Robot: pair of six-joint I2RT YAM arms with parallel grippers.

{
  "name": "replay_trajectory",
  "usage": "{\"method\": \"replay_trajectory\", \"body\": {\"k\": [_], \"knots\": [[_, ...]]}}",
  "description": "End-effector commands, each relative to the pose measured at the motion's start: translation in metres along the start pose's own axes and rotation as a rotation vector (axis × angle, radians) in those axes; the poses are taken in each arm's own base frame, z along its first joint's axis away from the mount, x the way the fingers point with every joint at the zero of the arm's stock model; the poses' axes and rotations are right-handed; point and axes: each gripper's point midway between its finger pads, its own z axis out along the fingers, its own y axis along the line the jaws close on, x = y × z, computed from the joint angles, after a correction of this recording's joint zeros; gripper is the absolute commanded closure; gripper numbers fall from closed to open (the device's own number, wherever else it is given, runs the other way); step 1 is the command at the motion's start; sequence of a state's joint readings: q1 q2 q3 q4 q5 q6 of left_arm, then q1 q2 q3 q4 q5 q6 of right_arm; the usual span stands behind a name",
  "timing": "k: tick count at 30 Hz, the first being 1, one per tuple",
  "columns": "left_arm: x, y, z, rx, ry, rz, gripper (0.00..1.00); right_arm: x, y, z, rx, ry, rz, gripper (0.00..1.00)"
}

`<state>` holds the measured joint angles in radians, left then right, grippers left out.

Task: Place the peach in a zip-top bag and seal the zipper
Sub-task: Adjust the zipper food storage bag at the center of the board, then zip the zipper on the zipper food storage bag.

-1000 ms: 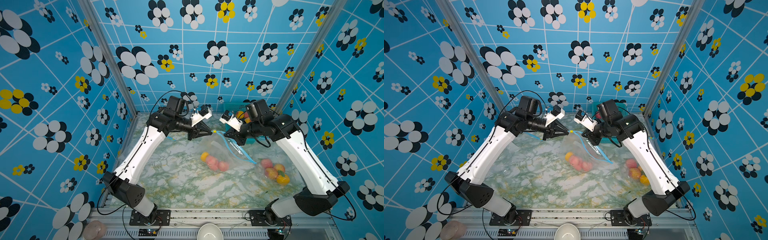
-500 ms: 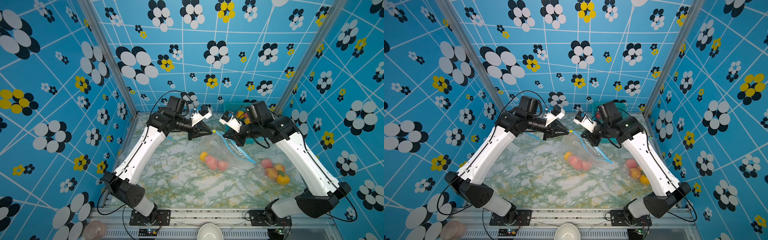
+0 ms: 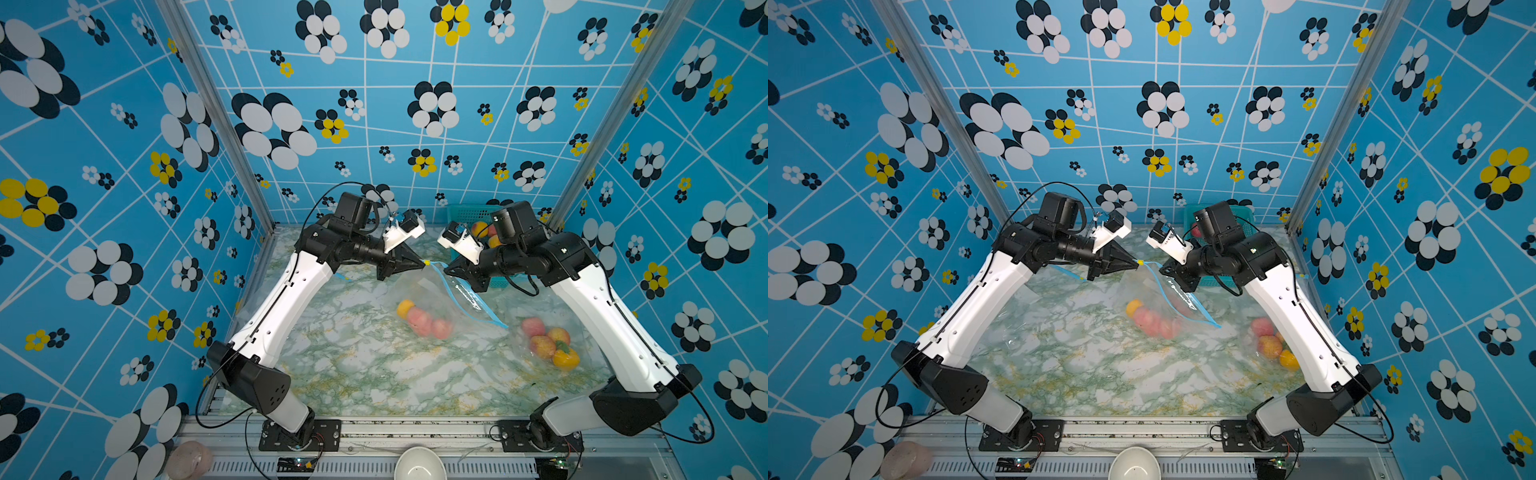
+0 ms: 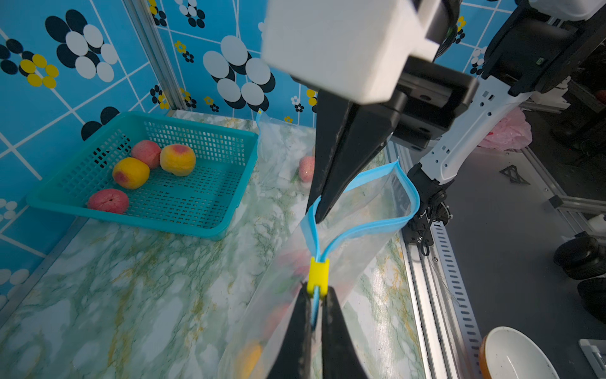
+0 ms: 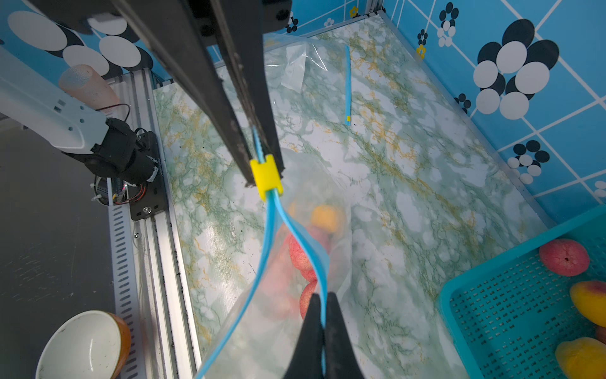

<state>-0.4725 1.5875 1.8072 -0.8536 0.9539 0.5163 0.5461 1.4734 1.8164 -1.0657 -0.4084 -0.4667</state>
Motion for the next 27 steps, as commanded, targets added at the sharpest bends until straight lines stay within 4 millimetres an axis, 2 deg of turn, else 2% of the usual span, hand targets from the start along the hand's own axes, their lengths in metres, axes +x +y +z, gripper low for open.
{"method": "replay_trajectory", "body": {"k": [1, 4, 6, 9, 12, 15, 18, 21, 24, 27], "knots": [[0.003, 0.000, 0.001, -0.004, 0.017, -0.011, 1.00, -0.003, -0.003, 0.000, 0.003, -0.008, 0.011, 1.00], [0.001, 0.001, -0.001, -0.020, 0.016, -0.004, 1.00, -0.004, -0.013, 0.000, 0.028, -0.008, 0.043, 1.00], [-0.001, 0.001, -0.002, -0.025, 0.013, -0.004, 1.00, -0.008, -0.018, -0.003, 0.040, -0.020, 0.065, 0.90], [-0.003, 0.000, -0.004, -0.029, 0.012, -0.005, 1.00, -0.024, -0.024, -0.013, 0.047, -0.089, 0.084, 0.81], [-0.004, -0.001, -0.004, -0.031, 0.011, -0.007, 1.00, -0.050, -0.012, -0.028, -0.016, -0.216, 0.053, 0.78], [-0.005, -0.001, -0.002, -0.029, 0.013, -0.008, 1.00, -0.069, 0.013, -0.034, -0.152, -0.316, 0.016, 0.76], [-0.005, -0.002, 0.000, -0.028, 0.016, -0.009, 1.00, -0.073, 0.022, -0.025, -0.190, -0.341, -0.024, 0.72], [-0.006, -0.003, 0.000, -0.027, 0.018, -0.006, 1.00, -0.069, 0.022, -0.015, -0.200, -0.325, -0.032, 0.72], [-0.006, -0.005, -0.002, -0.028, 0.021, -0.005, 1.00, -0.067, 0.020, -0.009, -0.205, -0.309, -0.041, 0.73], [-0.008, -0.007, -0.003, -0.026, 0.015, 0.000, 1.00, -0.064, 0.020, -0.003, -0.224, -0.286, -0.050, 0.79]]}}
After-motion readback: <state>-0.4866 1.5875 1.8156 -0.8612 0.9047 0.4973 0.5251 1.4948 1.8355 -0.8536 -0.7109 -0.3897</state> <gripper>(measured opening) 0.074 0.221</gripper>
